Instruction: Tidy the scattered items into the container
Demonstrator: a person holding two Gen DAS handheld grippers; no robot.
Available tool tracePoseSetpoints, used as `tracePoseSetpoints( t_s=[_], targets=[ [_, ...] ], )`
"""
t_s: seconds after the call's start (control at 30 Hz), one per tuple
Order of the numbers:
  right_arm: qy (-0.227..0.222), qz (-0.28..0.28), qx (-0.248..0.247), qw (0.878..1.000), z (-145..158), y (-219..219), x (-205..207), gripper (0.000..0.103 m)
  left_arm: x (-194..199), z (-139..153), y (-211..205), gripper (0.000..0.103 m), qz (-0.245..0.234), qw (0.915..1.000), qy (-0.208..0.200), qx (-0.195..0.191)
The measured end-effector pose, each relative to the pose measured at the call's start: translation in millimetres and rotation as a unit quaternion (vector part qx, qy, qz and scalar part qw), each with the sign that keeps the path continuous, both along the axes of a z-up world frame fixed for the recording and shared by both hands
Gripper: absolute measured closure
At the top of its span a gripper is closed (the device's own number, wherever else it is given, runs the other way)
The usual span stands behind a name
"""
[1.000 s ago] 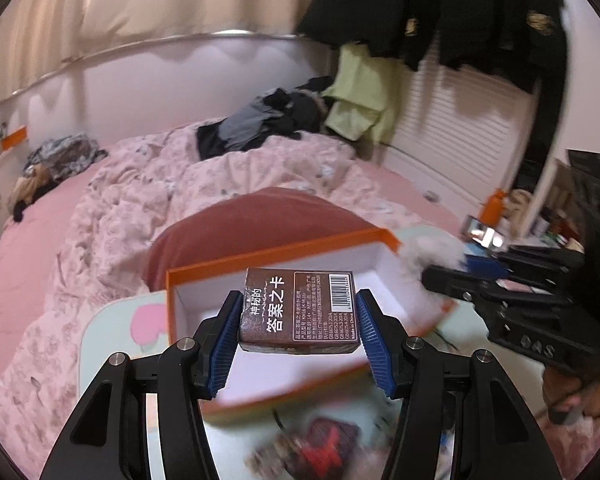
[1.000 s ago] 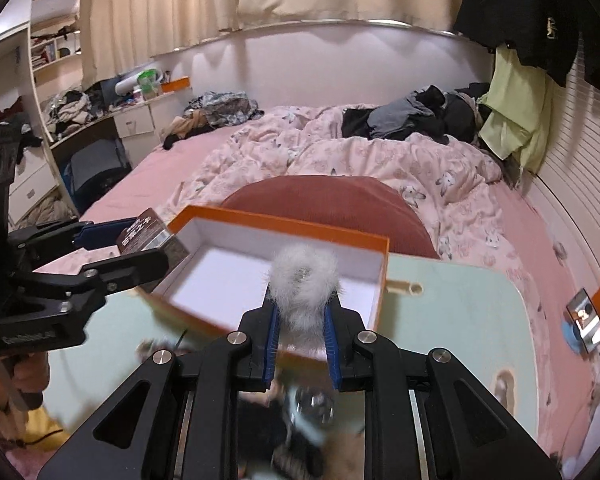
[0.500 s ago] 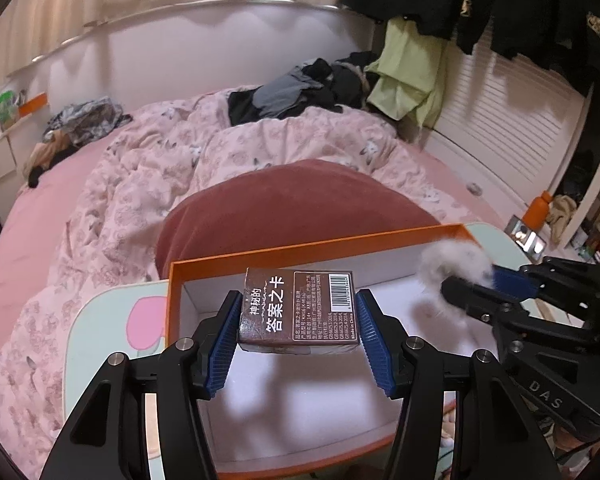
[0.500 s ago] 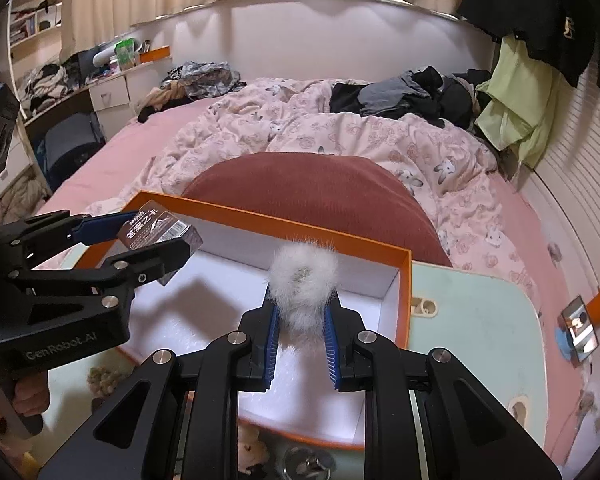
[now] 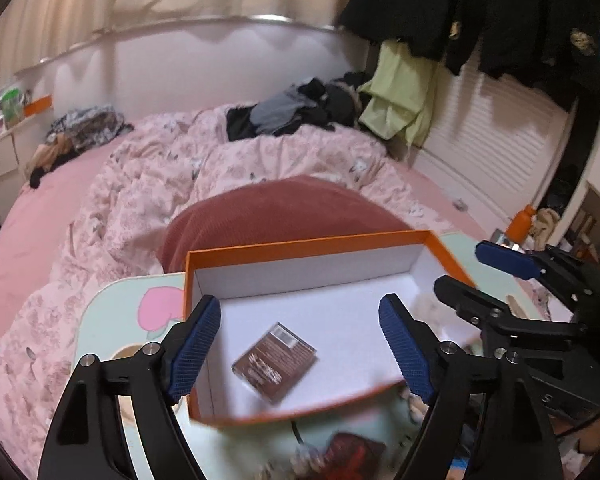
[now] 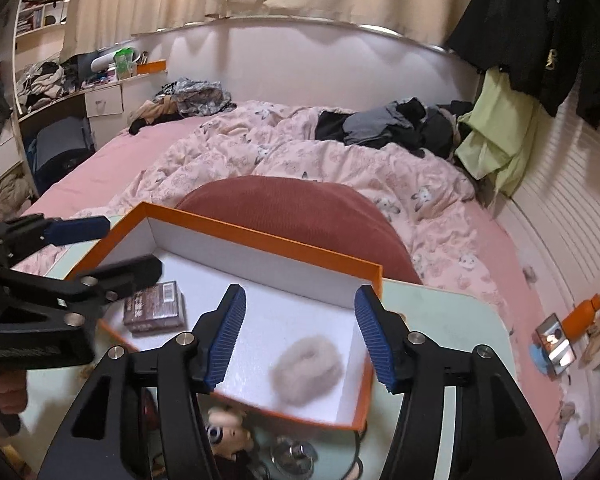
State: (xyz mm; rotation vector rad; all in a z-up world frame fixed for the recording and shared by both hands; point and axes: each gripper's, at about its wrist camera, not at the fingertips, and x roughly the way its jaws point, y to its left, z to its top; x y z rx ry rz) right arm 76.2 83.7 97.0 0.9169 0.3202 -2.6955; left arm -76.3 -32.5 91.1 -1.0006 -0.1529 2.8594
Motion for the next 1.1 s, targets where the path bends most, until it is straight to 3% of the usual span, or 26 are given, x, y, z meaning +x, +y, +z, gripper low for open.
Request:
tracePoseSetpoints(
  t_s=[0.23, 0.37, 0.43, 0.5, 0.63, 0.9, 1.1],
  targets=[
    [0.032, 0.014, -0.012, 0.999, 11, 13, 72, 0.042, 72, 5, 20, 0.007, -0.036, 0.9991, 0.018, -0.015],
    [0.006, 0.031, -0.033, 0.999, -2, 30, 108, 0.037, 115, -15, 31, 0.007, -0.051, 0.9974, 0.027, -0.042],
    [-0.02, 0.034, -0.032, 0.999, -16, 36, 119, 0.037, 125, -31, 34, 0.007, -0.053, 0.9969, 0.009, -0.058],
    [-0.036, 0.021, -0.024, 0.999, -30, 41, 125, 0.037, 131, -45, 33, 0.007, -0.046, 0.9975, -0.012, -0.053],
    [-0.071, 0.008, -0.042, 0.997, -54, 51, 129, 0.037, 135, -62, 26, 0.007, -0.015, 0.9993, -0.017, -0.029],
    [-0.101, -0.032, -0.034, 0.994, -78, 59, 127, 0.037, 125, -94, 33, 0.004, 0.0, 0.9958, -0.072, -0.056],
    [-0.109, -0.034, -0.021, 0.993, -86, 59, 131, 0.032, 129, -95, 38, 0.0, -0.003, 0.9959, -0.063, -0.066]
  ],
)
